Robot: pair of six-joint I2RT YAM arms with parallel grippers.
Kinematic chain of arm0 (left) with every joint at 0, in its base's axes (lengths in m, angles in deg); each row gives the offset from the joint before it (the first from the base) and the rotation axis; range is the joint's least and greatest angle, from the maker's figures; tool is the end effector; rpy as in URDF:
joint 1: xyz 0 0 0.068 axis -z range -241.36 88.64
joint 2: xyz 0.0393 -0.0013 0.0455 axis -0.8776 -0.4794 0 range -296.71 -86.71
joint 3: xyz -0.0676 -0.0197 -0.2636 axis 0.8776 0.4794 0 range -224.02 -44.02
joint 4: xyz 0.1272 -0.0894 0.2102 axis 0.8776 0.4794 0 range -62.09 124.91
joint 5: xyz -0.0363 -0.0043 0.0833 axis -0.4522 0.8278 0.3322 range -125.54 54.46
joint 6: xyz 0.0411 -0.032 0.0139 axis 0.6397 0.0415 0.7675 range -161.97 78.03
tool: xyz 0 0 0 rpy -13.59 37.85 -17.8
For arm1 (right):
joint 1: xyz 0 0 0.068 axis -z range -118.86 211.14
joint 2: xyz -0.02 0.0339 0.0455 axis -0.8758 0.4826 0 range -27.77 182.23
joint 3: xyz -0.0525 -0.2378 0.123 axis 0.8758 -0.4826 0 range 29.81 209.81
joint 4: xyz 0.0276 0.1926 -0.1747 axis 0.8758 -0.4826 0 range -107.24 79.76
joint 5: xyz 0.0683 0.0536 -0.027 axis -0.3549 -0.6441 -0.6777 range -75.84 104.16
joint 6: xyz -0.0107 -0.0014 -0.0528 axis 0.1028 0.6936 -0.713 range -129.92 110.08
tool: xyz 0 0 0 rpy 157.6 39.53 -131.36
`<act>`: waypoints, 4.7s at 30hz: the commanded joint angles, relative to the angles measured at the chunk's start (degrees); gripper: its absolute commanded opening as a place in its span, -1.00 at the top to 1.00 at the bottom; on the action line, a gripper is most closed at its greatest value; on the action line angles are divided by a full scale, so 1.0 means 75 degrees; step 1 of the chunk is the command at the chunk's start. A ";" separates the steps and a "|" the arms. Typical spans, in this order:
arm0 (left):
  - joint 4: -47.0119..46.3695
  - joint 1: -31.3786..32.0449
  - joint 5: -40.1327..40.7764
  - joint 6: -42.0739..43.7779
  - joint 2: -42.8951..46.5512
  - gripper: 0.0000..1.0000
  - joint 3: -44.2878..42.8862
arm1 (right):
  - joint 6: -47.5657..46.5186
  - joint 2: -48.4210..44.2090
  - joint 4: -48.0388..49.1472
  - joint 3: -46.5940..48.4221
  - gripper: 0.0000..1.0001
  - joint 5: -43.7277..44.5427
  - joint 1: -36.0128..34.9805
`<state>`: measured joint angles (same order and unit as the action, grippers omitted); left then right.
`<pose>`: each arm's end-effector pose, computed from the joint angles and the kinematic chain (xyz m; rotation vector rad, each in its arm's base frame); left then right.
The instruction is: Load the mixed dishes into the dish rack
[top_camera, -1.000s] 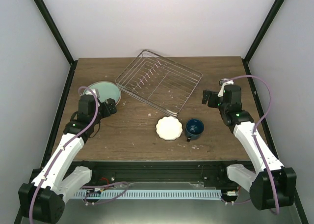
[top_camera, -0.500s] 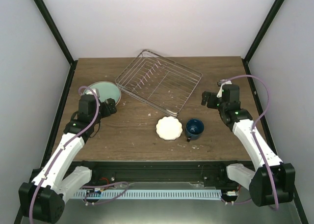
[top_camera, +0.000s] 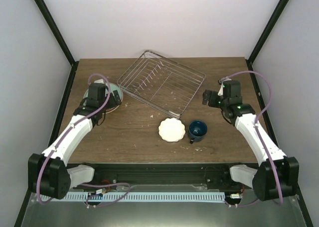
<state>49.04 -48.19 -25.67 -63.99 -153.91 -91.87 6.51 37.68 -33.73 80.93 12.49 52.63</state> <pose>0.2465 -0.0514 0.2615 -0.2651 2.2524 -0.1295 0.2463 0.0378 0.2839 0.1389 2.2400 0.2692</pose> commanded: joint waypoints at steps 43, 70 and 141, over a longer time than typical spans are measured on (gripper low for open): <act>-0.0686 -0.0410 -0.1246 0.2287 -0.6740 -0.99 -0.5441 | 0.0258 0.3093 0.0131 0.1404 -1.00 0.0708 -0.0878; -0.1199 0.0272 -0.1774 0.1610 -0.5163 -1.00 -0.2904 | -0.0768 0.4169 -0.0023 0.2463 -1.00 0.2090 -0.0562; 0.0037 0.6436 0.1828 -0.1326 -0.2043 -0.99 -0.0181 | -0.0690 0.0172 0.0073 0.0392 -1.00 0.0127 -0.0157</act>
<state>50.41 -1.37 -14.07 -69.39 -163.07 -93.56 0.54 41.57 -32.16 83.86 14.24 51.89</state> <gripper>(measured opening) 0.998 0.997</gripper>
